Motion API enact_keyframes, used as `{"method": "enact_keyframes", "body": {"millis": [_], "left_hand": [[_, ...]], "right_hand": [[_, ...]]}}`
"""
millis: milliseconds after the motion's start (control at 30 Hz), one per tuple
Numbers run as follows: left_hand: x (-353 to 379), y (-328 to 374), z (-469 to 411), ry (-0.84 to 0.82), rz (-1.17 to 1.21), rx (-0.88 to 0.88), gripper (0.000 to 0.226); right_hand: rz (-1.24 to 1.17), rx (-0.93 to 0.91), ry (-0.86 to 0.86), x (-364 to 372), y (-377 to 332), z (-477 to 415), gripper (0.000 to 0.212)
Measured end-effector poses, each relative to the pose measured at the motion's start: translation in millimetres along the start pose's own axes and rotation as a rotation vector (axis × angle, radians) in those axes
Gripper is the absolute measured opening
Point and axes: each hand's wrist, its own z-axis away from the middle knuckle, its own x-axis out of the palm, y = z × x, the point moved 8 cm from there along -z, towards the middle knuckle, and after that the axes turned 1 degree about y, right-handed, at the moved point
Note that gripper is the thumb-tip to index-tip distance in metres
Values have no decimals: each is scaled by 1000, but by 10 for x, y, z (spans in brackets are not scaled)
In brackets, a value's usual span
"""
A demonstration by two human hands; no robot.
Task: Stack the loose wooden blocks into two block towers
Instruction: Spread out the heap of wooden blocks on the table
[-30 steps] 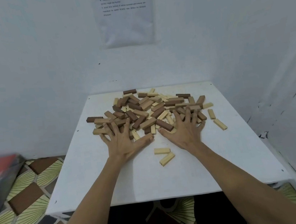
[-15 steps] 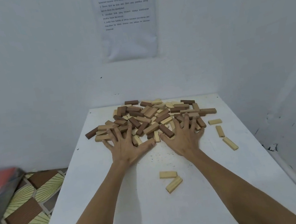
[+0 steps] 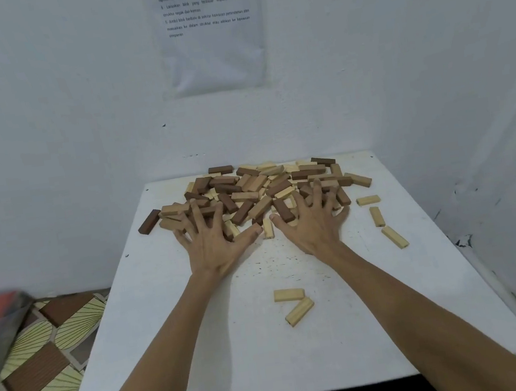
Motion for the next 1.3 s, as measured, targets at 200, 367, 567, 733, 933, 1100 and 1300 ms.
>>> {"method": "enact_keyframes", "body": {"millis": [200,367,567,733,933,1100,1300], "left_hand": [[-22,178,226,7,-49,171,116],[30,414,611,-87,96,327,94],[85,702,1021,-155,67,580,95],[217,777,1129,-276,-45,687,102],[260,737,877,-229,-127,649,83],[355,688,475,-238,-218,578,79],[374,718,138,-158,-294,552,79]], "right_hand": [[-21,-3,-4,-78,126,175,90],[-40,44,19,-224,442,386,74],[61,170,49,-378,828,680,67],[20,363,65,-366,1145,791,75],[-75,290,80,-263,1193,411,84],[-115,245,110,-244,1174,-66,92],[-153,252,113,-202,1123,-476,98]]}}
